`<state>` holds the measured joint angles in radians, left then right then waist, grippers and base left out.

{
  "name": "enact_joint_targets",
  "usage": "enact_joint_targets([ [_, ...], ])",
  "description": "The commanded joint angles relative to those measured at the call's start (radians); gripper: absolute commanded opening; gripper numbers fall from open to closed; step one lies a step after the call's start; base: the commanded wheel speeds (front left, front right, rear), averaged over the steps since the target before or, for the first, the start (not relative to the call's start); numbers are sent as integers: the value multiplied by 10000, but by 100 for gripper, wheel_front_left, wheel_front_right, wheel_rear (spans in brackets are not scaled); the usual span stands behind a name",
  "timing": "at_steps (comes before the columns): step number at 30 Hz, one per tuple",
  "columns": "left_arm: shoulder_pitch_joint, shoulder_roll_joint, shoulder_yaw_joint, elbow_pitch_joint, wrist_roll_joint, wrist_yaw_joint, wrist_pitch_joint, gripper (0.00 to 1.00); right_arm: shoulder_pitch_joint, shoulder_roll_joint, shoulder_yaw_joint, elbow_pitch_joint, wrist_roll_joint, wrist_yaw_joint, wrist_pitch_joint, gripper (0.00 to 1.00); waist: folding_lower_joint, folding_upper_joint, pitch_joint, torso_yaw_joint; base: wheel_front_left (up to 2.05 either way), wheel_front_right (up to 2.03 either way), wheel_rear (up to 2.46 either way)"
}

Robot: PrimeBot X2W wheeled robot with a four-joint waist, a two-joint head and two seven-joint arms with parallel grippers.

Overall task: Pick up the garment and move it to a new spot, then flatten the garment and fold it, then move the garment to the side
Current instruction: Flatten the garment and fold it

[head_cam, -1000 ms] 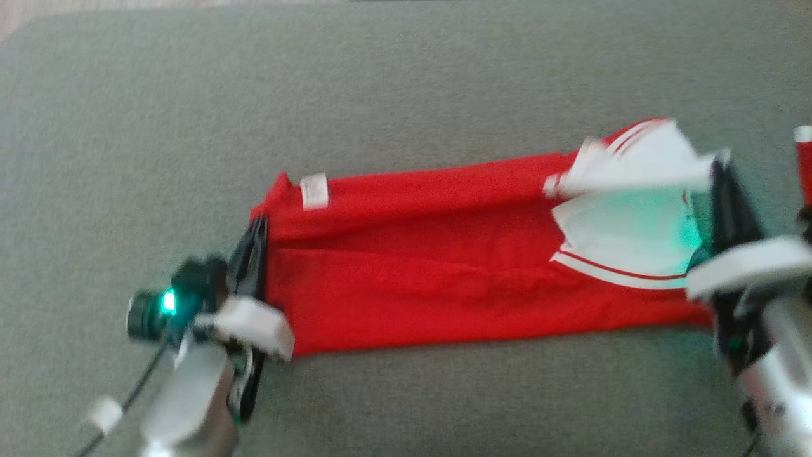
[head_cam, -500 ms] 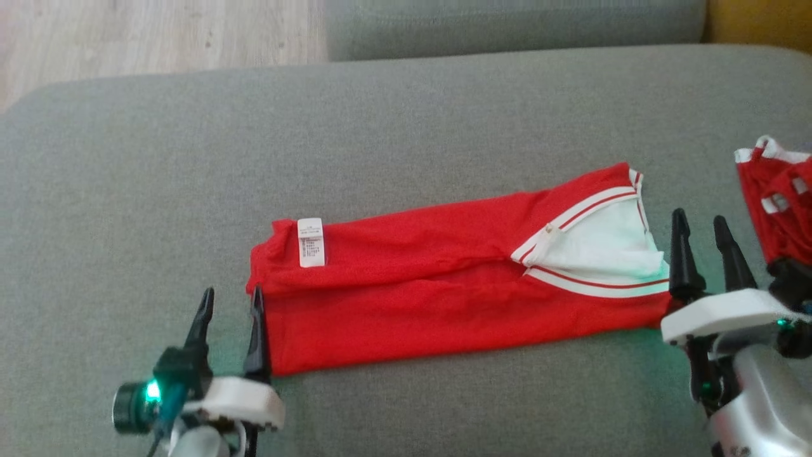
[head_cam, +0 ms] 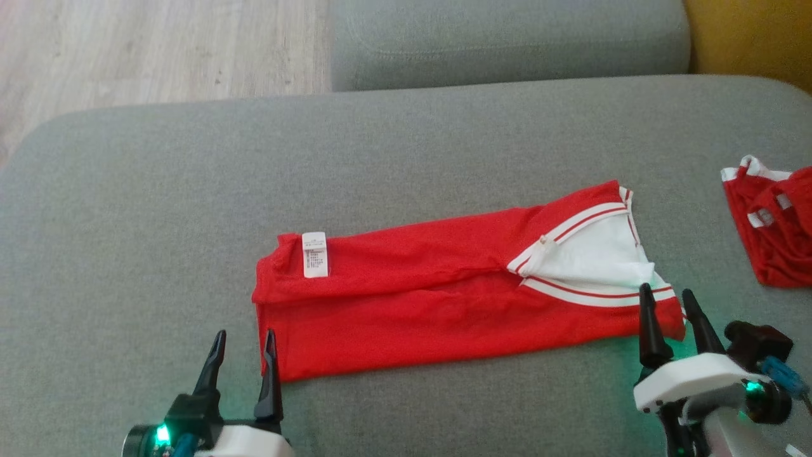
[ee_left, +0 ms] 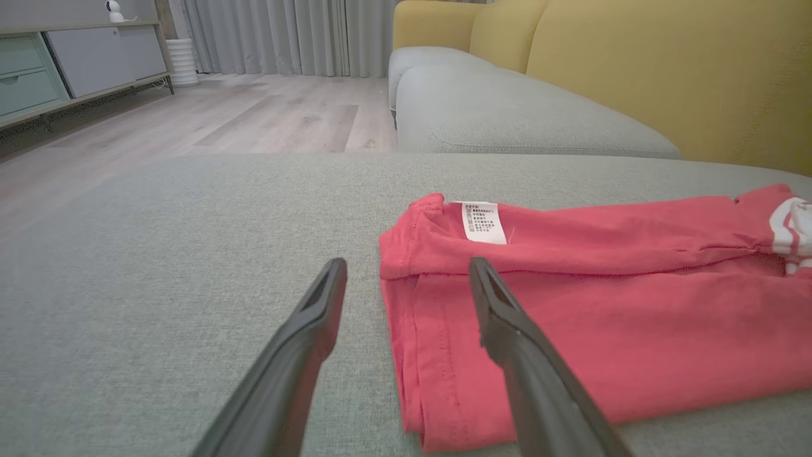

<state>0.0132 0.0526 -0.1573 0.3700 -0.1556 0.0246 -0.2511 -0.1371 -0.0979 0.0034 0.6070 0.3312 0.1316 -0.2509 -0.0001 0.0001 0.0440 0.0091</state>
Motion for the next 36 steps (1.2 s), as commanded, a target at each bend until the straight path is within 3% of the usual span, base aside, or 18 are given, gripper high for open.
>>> enact_joint_targets([
  [1,-321,7,378,-339,77,-44,-106,100,-525,-44,307,-209,-95,-9,-108,100,1,-1,165,41,0,0,0],
  [8,-857,-20,-104,-328,-187,-29,-106,100,-1922,-578,419,561,-222,-9,-108,100,1,-1,1010,417,0,0,0],
  [13,-1066,-22,-454,-254,-429,128,-106,100,-2785,-880,176,2364,-591,-9,109,100,1,-1,1414,770,0,0,0],
  [21,-1161,-23,-481,-199,-499,267,-107,100,-3083,-526,679,4220,-191,-9,669,100,1,-1,1583,932,0,0,0],
  [22,-1159,-23,-457,-199,-501,275,-107,100,-3040,-449,908,4256,45,-9,763,90,1,-1,1571,902,0,0,0],
  [23,-1163,-23,-435,-193,-499,277,-107,100,-2990,-409,1110,4245,305,-9,823,35,1,-1,1551,858,0,0,0],
  [24,-1171,-23,-425,-182,-493,272,-107,100,-2941,-420,1300,4190,548,-9,817,0,1,-1,1525,812,0,0,0],
  [26,-1185,-23,-431,-171,-508,264,-107,100,-2878,-623,1499,4083,987,-9,656,0,1,-1,1471,719,0,0,0],
  [31,-1236,-23,-528,-115,-567,215,-107,100,-3056,-1716,863,3524,1469,-9,-84,0,1,-1,1238,553,0,0,0],
  [33,-1224,-23,-539,-105,-581,218,-107,100,-3079,-1814,643,3073,1464,-9,-95,0,1,-1,1199,540,0,0,0],
  [36,-1130,-23,-593,-98,-652,192,-107,100,-2712,-1662,294,1428,1393,-9,-103,0,1,-1,1067,572,0,0,0],
])
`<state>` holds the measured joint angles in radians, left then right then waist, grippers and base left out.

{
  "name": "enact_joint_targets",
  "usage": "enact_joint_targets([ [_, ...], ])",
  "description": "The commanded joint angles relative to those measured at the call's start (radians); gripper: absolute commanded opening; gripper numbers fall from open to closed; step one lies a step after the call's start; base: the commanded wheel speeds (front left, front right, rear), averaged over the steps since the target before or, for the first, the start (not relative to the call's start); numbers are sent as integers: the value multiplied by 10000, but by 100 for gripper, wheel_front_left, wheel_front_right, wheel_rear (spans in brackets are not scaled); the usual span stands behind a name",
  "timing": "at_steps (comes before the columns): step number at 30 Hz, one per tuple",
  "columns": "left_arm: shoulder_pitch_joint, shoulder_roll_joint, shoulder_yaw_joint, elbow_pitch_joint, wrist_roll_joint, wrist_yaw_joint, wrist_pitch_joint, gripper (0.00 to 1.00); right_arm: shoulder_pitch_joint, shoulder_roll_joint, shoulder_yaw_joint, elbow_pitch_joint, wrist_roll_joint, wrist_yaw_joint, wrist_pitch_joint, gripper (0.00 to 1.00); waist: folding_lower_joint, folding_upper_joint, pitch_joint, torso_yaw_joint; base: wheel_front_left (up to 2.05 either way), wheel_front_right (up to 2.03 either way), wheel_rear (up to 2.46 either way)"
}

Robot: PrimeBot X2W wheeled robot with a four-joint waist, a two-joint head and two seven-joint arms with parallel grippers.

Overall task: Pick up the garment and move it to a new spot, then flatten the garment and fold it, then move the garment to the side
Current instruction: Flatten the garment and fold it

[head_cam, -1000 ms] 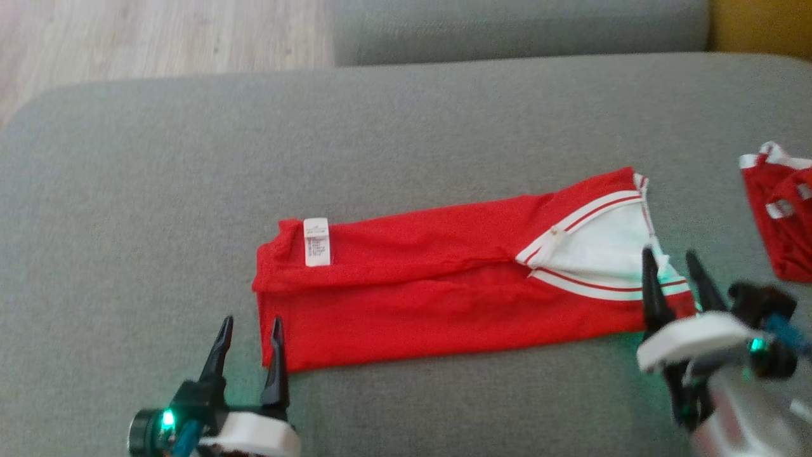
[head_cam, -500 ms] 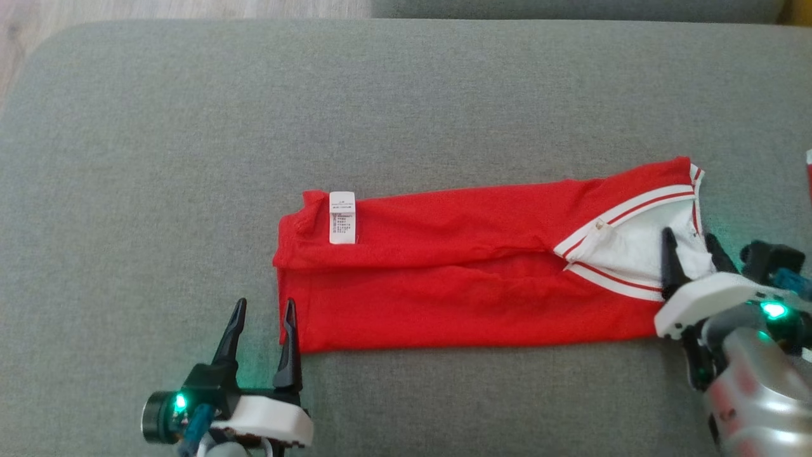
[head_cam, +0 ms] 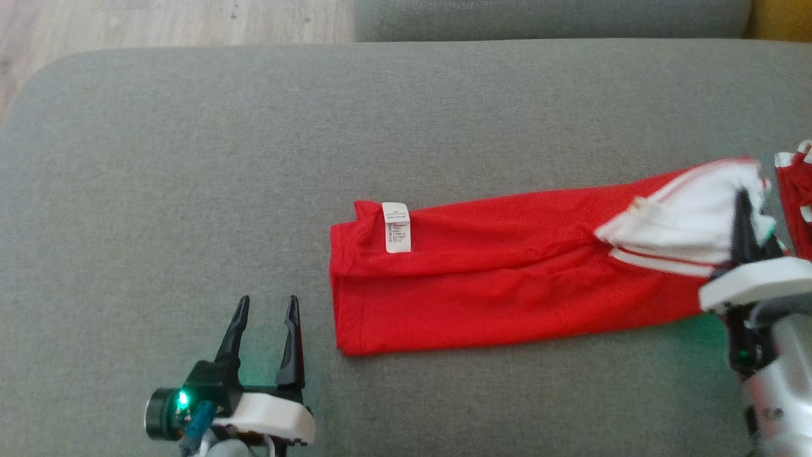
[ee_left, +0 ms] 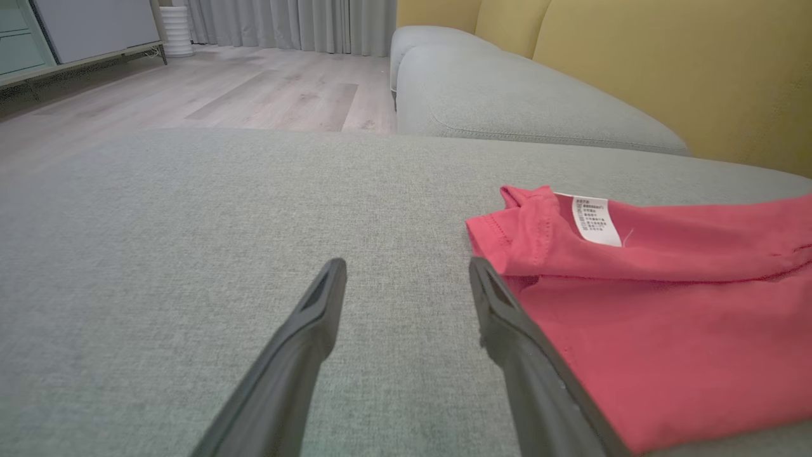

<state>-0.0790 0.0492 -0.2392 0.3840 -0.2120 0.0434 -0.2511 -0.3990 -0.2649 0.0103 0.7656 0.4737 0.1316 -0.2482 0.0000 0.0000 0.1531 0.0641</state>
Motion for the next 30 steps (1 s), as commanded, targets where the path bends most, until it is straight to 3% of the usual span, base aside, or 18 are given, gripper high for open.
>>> enact_joint_targets([
  [1,-170,11,207,-223,-116,-3,-107,100,103,139,266,-680,-31,-9,-131,0,0,0,-63,70,0,0,0],
  [6,-14,11,57,-129,-163,-65,-107,100,990,798,1480,-2436,185,-9,-133,0,0,0,-241,491,0,0,0],
  [12,118,11,-89,0,-145,-137,-107,100,1309,1123,3258,-3258,830,-9,-134,0,0,0,-485,1386,0,0,0],
  [25,643,11,-105,283,-19,-339,-107,100,342,1581,5328,-2454,1479,-9,-135,0,0,0,-955,3376,0,0,0],
  [26,667,11,-120,301,-15,-356,-107,100,273,1611,5395,-2248,1506,-9,-135,14,0,0,-973,3471,0,0,0],
  [27,685,11,-128,312,-17,-365,-107,100,202,1657,5435,-2060,1567,-9,-135,78,0,0,-990,3543,0,0,0],
  [28,700,11,-128,316,-19,-364,-107,100,130,1703,5451,-1933,1620,-9,-135,100,0,0,-1002,3597,0,0,0],
  [30,726,11,-100,306,-38,-343,-107,100,15,1758,5414,-1906,1579,-9,-135,100,0,0,-1016,3625,0,0,0],
])
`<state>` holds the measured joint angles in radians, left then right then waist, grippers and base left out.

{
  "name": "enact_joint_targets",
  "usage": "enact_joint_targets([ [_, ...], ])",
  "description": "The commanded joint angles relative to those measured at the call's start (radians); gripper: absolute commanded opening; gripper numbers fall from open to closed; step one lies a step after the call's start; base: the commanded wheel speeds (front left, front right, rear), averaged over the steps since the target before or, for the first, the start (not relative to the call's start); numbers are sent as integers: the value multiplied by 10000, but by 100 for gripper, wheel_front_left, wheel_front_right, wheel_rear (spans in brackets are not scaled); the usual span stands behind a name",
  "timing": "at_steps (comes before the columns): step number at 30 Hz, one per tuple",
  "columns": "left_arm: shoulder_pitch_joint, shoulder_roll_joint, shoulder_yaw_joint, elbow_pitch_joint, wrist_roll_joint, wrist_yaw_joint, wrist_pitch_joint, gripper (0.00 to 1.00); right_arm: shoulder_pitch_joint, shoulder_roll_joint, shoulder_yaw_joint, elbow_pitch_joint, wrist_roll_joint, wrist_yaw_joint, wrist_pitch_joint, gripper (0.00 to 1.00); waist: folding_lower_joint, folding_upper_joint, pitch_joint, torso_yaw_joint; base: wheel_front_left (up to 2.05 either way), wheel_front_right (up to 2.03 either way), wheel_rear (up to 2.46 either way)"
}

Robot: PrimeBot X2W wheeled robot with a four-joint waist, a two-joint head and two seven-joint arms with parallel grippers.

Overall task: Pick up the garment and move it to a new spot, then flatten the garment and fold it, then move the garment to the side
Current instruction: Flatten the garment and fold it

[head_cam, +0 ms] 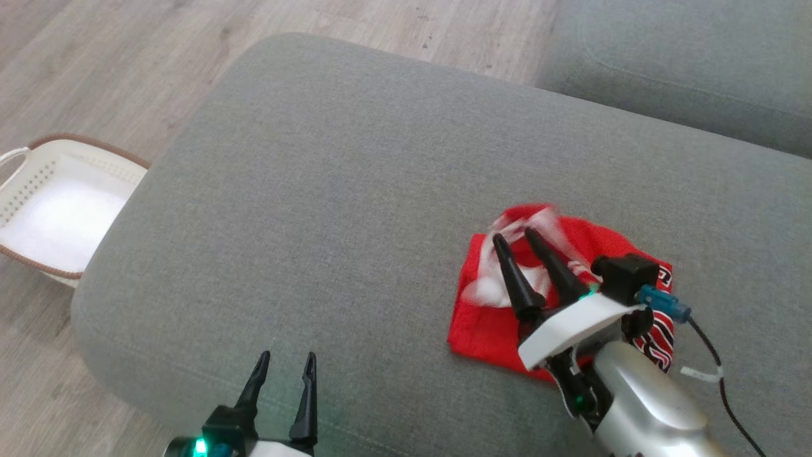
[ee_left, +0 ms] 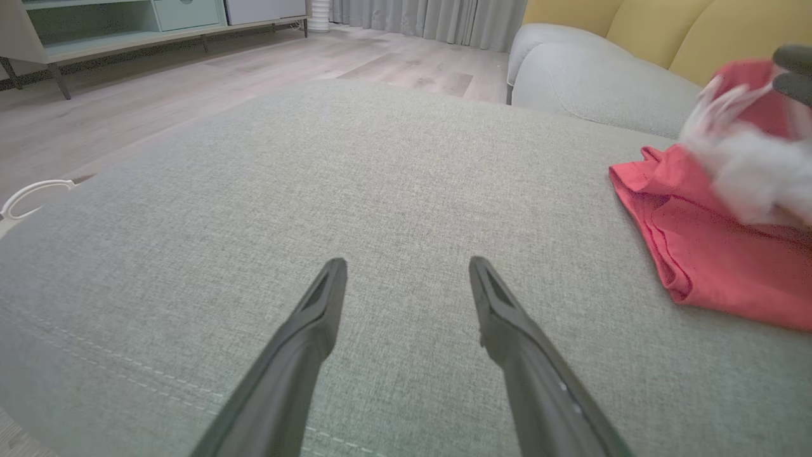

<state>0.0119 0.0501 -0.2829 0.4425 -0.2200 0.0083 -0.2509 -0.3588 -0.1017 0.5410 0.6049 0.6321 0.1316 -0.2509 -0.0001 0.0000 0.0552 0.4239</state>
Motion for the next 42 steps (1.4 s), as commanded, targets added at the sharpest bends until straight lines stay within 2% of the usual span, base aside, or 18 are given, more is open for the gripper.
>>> enact_joint_targets([
  [1,-164,1,364,-293,36,25,-109,100,-405,142,-14,-360,-72,-9,-108,100,1,0,-43,-4,0,0,0],
  [5,-148,1,520,-377,47,35,-109,100,-230,94,-875,-869,-667,-9,-108,100,1,0,-94,-371,0,0,0],
  [10,-272,1,738,-553,64,41,-109,100,375,30,-2599,-1493,-1864,-9,-108,100,1,0,-203,-1163,0,0,0],
  [11,-272,1,738,-553,64,41,-109,100,375,30,-2599,-1493,-1864,-9,-108,100,1,0,-203,-1163,0,0,0],
  [15,-459,1,900,-693,65,57,-109,100,1034,132,-4157,-1875,-3105,-9,-108,100,1,0,-282,-2016,0,0,0],
  [19,-480,1,1060,-788,111,71,-109,100,1529,265,-4882,-2046,-3765,-9,-108,100,1,0,-419,-2683,0,0,0],
  [25,-219,1,1210,-941,181,133,-109,100,2149,379,-5192,-1864,-4327,-9,-108,100,1,0,-539,-3520,0,0,0],
  [29,19,1,1158,-1042,193,121,-109,100,2500,420,-5201,-1624,-4560,-9,-108,100,1,0,-562,-3849,0,0,0],
  [39,246,1,1113,-1289,208,159,-109,100,2613,491,-5149,-1559,-4593,-9,-109,100,1,0,-519,-4100,0,0,0],
  [42,151,1,1041,-1271,224,123,-109,100,2479,498,-4290,-1703,-4453,-9,-109,100,1,0,-474,-3975,0,0,0],
])
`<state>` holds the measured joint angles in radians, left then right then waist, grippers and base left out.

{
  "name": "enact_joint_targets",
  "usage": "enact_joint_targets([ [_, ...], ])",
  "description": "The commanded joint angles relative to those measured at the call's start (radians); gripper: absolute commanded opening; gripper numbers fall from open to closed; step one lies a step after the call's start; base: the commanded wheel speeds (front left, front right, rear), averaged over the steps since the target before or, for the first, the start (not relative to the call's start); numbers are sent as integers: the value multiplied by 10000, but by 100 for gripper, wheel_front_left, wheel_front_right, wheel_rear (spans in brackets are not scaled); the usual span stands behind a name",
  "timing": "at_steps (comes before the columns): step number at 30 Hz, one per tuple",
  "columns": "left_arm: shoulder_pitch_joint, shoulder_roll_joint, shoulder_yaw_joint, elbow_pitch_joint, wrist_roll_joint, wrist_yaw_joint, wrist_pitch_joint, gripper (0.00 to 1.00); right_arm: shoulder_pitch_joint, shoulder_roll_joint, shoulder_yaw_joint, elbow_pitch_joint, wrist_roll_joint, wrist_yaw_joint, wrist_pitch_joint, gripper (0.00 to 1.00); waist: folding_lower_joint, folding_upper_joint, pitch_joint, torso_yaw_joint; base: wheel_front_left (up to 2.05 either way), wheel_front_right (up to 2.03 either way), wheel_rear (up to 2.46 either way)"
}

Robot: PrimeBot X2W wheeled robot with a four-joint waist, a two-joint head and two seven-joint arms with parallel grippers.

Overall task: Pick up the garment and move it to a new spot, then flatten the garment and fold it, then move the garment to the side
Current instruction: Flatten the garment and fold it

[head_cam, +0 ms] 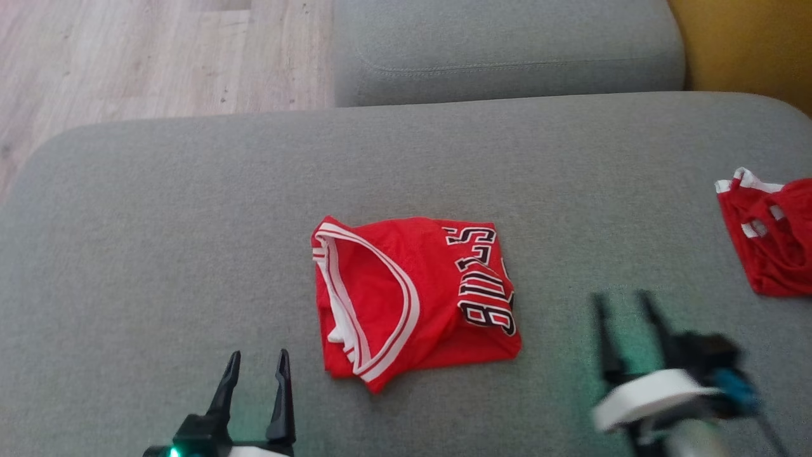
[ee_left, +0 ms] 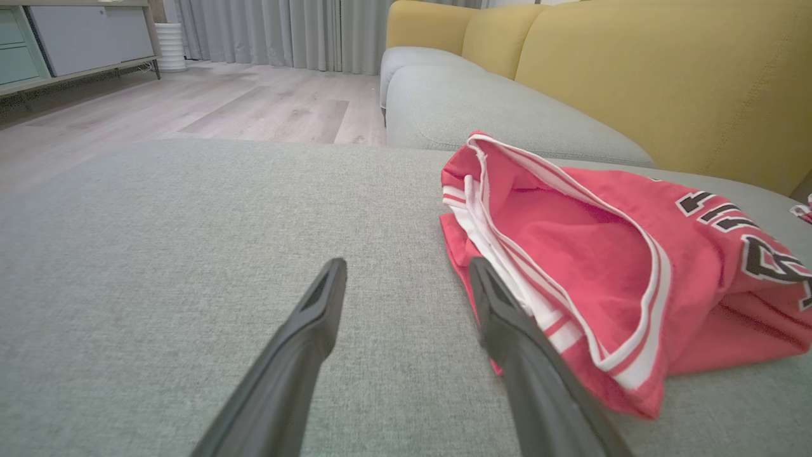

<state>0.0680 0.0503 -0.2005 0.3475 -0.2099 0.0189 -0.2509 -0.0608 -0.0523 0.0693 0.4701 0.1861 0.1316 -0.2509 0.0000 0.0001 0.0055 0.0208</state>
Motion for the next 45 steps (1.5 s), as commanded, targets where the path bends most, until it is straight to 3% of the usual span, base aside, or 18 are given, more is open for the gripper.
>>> enact_joint_targets([
  [1,-430,-1,181,-305,119,10,-109,100,-562,4,953,-406,126,-9,-109,100,0,-1,47,123,0,0,0],
  [13,-457,-1,-205,-49,-73,41,-109,100,-2075,-899,6591,116,1638,-9,-109,100,0,-1,447,1452,0,0,0],
  [30,-638,-1,-631,33,-257,114,-109,100,-3932,-1033,10326,2833,3601,-9,296,100,0,-1,868,2449,0,0,0],
  [31,-640,-1,-646,39,-266,121,-109,100,-3997,-1037,10484,2910,3707,-9,299,93,0,-1,875,2471,0,0,0],
  [33,-637,-1,-664,52,-273,120,-109,100,-4101,-1032,10718,3033,3944,-9,266,43,0,-1,876,2508,0,0,0],
  [36,-655,-1,-674,59,-275,120,-109,100,-4289,-1003,10923,3026,4256,-9,109,0,0,-1,886,2538,0,0,0],
  [41,-701,-1,-730,39,-234,103,-109,100,-4626,-945,10975,2715,4549,-9,-80,0,0,-1,846,2588,0,0,0],
  [45,-712,-1,-754,33,-175,76,-109,100,-4930,-825,10407,2000,4544,-9,-103,0,0,-1,796,2652,0,0,0],
])
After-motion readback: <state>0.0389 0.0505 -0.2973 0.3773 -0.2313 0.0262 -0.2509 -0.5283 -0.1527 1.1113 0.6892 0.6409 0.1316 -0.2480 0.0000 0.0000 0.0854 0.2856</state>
